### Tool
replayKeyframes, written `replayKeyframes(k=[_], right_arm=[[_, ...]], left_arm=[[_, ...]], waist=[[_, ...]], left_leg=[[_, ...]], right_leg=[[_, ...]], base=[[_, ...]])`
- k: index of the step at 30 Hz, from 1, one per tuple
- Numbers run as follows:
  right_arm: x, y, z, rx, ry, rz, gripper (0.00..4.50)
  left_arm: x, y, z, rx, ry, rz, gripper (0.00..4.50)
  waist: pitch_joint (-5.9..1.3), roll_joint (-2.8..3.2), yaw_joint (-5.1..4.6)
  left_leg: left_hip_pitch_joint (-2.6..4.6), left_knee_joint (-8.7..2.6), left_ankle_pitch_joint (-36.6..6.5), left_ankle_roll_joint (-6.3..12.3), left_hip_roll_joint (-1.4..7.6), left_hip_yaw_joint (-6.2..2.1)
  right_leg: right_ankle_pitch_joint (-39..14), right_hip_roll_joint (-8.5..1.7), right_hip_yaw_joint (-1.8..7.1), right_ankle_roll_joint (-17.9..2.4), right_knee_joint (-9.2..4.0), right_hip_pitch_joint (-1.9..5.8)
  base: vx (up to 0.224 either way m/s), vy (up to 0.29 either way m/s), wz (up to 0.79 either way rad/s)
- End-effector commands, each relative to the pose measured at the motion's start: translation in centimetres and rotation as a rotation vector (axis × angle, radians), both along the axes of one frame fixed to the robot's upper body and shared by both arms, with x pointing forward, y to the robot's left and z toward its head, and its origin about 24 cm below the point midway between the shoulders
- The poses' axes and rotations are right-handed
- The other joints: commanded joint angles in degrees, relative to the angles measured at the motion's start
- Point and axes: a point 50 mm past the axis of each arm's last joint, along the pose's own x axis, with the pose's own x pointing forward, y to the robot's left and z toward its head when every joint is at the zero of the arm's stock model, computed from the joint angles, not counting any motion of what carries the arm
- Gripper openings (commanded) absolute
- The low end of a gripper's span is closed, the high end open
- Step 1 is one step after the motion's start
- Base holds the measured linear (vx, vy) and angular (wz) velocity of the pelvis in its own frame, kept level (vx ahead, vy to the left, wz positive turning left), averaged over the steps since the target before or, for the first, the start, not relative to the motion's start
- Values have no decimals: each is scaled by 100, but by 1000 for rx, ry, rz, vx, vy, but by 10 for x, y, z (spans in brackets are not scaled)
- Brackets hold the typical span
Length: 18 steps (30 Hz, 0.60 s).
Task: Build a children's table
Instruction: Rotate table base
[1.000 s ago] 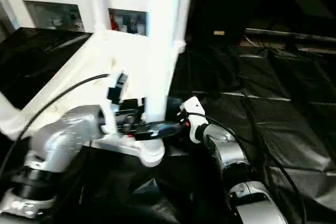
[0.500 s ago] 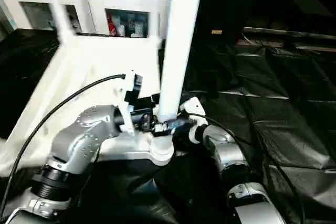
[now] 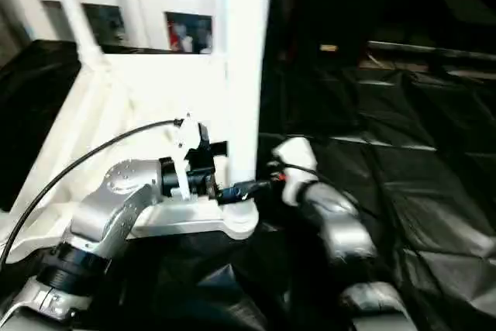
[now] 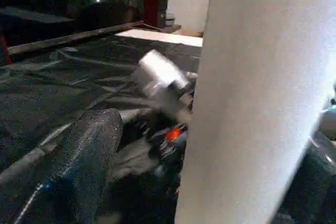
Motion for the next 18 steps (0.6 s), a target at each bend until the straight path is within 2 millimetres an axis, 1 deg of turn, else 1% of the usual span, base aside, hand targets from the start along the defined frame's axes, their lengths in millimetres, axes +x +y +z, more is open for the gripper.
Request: replayKeyframes(k=[1, 2, 3, 4, 6, 7, 9, 11, 12, 13, 15, 16, 17, 18], right_arm=[[-3, -12, 7, 12, -17, -42, 351], [-6, -15, 7, 9, -20, -53, 351], [-9, -17, 6, 9, -18, -58, 351], [-10, -18, 6, 10, -17, -60, 351], [-17, -20, 6, 19, -11, -63, 351], [-20, -20, 7, 23, -11, -64, 351], [-24, -21, 8, 29, -13, -68, 351], [-27, -23, 10, 33, -13, -73, 351], [-29, -24, 10, 29, -14, -76, 351], [-30, -25, 11, 25, -15, -77, 351], [-29, -27, 15, 12, -22, -79, 351], [-28, -28, 17, 4, -27, -80, 351], [-27, -29, 19, -2, -35, -87, 351], [-27, -29, 19, -2, -35, -87, 351]], left_arm=[[1, 12, -5, 13, 8, 34, 447], [-1, 16, -8, 16, 21, 36, 447], [-3, 18, -10, 16, 28, 39, 447], [-4, 19, -11, 17, 31, 39, 447], [-7, 26, -16, 24, 47, 49, 447], [-9, 31, -19, 31, 55, 58, 447], [-9, 35, -22, 41, 46, 78, 447], [-8, 38, -23, 39, 41, 97, 447], [-7, 39, -21, 38, 15, 103, 447], [-6, 39, -19, 37, -8, 107, 447], [-2, 40, -15, 30, -23, 123, 447], [1, 40, -13, 35, -29, 135, 447], [4, 41, -14, 59, -21, 131, 447], [4, 41, -14, 59, -21, 131, 447]], waist=[[-357, 51, 6], [-348, 66, -9], [-339, 33, -17], [-337, 51, -43], [-344, 94, -57], [-336, 117, -64], [-333, 94, -76], [-321, 105, -72], [-326, 73, -78], [-324, 96, -65], [-323, 27, -64], [-320, 12, -57], [-314, 19, -52], [-309, 43, -52]], left_leg=[[132, -439, -2169, 23, 145, -75], [125, -449, -2224, 5, 142, -85], [113, -450, -2274, -2, 137, -88], [115, -452, -2342, -8, 132, -88], [125, -448, -2415, -37, 130, -98], [122, -461, -2477, -44, 132, -109], [131, -460, -2558, -55, 134, -113], [133, -465, -2606, -62, 136, -116], [124, -471, -2596, -63, 140, -121], [123, -478, -2574, -63, 141, -128], [112, -483, -2566, -61, 149, -124], [113, -482, -2552, -59, 145, -122], [116, -480, -2555, -58, 141, -123], [129, -474, -2585, -73, 131, -122]], right_leg=[[-1874, -142, 97, -1094, -482, 186], [-1983, -140, 93, -1053, -493, 191], [-2177, -138, 90, -945, -517, 189], [-2284, -132, 92, -909, -533, 170], [-2431, -140, 90, -864, -552, 152], [-2508, -132, 86, -825, -560, 143], [-2629, -131, 81, -790, -576, 123], [-2742, -134, 85, -744, -593, 102], [-2776, -138, 80, -713, -592, 110], [-2787, -142, 81, -674, -600, 111], [-2809, -148, 80, -648, -601, 107], [-2865, -155, 80, -636, -598, 101], [-2918, -158, 80, -623, -599, 94], [-3039, -162, 79, -583, -619, 76]], base=[[0, 0, 0], [0, 0, 0], [0, 0, 0], [0, 0, 0], [0, 0, 0], [0, 0, 0], [0, 0, 0], [0, 0, 0], [0, 0, 0], [0, 0, 0], [0, 0, 0], [0, 0, 0], [0, 0, 0], [0, 0, 0]])
